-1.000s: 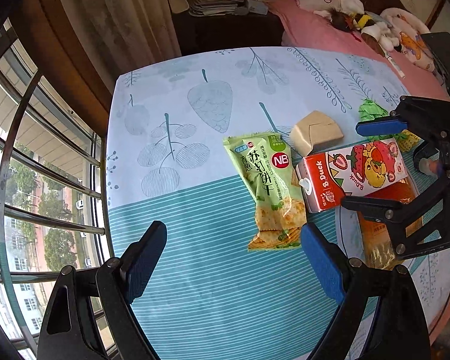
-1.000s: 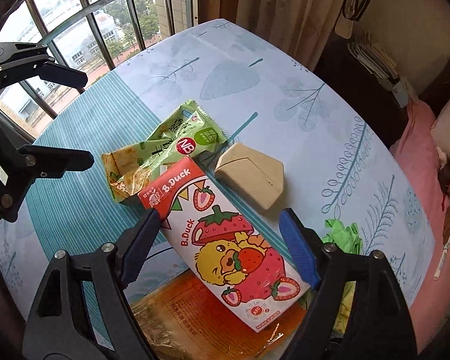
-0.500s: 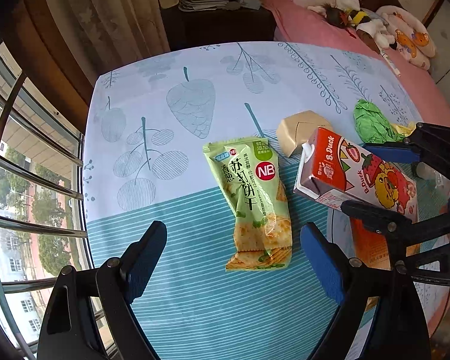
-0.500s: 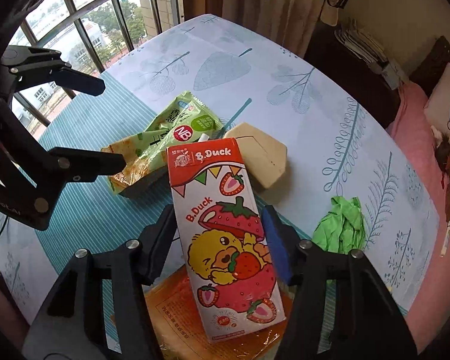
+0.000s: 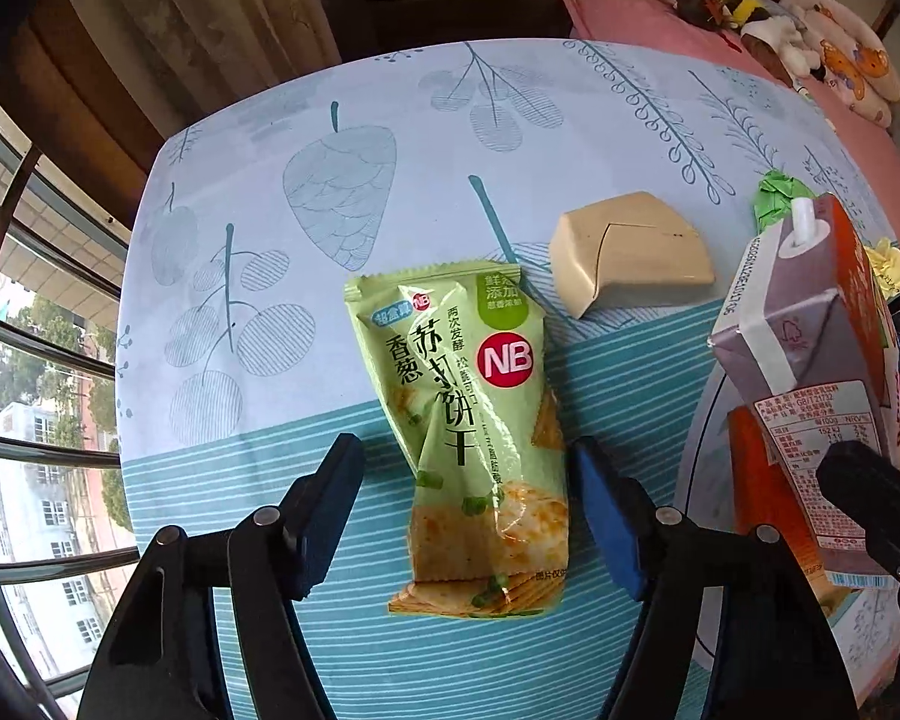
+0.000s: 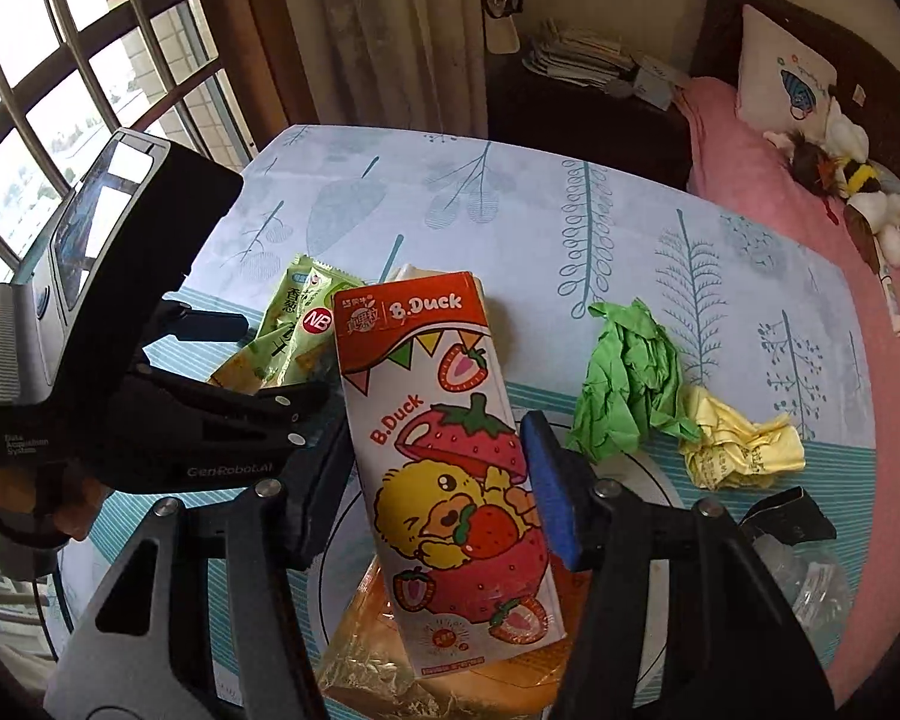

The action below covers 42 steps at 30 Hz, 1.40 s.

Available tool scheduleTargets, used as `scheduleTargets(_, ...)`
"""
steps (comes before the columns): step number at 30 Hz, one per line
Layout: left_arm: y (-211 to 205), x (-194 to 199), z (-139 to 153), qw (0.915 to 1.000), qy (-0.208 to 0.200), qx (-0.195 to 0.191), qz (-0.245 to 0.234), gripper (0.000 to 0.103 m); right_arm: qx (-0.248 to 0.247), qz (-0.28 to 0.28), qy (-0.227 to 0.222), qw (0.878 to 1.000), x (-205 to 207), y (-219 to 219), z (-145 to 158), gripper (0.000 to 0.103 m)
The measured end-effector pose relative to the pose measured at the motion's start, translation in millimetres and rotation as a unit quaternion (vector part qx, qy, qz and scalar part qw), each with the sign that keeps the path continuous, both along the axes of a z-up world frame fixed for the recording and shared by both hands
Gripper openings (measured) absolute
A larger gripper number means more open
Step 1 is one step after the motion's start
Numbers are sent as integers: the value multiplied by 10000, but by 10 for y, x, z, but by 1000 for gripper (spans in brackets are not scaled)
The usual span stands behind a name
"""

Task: Collect trash
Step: 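Grasp the green NB cracker packet with the left tool while the right tool lifts the carton, then carry the packet and carton over the bin and open both tools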

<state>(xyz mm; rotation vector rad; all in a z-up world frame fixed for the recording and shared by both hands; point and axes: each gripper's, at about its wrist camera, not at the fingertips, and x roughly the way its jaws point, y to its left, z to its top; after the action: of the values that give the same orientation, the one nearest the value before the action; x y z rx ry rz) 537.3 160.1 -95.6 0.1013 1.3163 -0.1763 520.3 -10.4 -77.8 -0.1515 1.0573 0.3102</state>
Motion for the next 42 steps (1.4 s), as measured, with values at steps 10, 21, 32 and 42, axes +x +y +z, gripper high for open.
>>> scheduleTargets(10,32,-275,168,9996,-5,-291,41,18,578,-554,-246,9965,-434,-258,314,52)
scheduleTargets(21,-272,-1519,1021,9973,-517,-525,-74,17,1312,-807,-484,9869,-1431,-647,854,52)
scheduleTargets(32,-973,-3460,1776,9919,-1137,-571,11,17,1665,-696,-516,9822,-3227,-1209,1219,52)
scheduleTargets(42,-1537,-5000,1666,9948,-891,-481,-46,17,1598,-589,-133,9853,-4824,-1640,1044,52)
